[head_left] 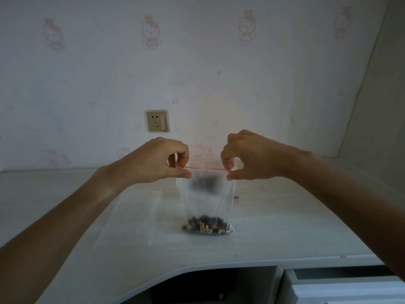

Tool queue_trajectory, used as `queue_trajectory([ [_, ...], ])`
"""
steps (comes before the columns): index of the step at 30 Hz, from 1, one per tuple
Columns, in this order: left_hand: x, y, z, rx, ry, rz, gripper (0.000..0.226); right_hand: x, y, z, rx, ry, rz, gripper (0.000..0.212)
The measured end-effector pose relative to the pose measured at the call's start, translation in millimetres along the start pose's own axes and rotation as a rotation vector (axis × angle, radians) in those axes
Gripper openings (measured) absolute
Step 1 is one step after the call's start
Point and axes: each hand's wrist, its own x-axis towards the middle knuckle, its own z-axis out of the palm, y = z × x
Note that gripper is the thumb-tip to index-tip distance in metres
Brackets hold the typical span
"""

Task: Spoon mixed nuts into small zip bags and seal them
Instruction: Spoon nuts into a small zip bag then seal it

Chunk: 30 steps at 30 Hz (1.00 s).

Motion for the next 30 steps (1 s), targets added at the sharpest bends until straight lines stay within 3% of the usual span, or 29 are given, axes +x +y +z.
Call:
queue_trajectory([
  [7,5.8,14.7,8.0,0.171,-0.011,-0.042,0.024,9.3,-6.3,6.7,0.104,0.000,0.040,0.016],
  [13,9.7,36.2,28.6,-0.277,-0.043,-0.129,0.018,14.5,-8.4,15.4,0.333,0.071,0.132,0.020],
  [17,10.0,34.9,29.5,-0.232,0.003,-0.129,0.007,9.7,-0.3,16.5,0.406,0.007,0.132,0.010],
  [23,6.7,26.5,27.6,-0.075,-0.001,-0.148,0.010,3.7,11.0,16.6,0.414,-0.011,0.146,0.004],
  [26,8.8,29.9,29.6,-0.088,0.011,-0.156,0.022,6.0,9.2,18.1,0.450,0.005,0.135,0.005],
  [30,9.4,37.7,34.5,-0.170,0.071,-0.121,0.017,6.9,9.6,17.8,0.480,0.003,0.128,0.007],
])
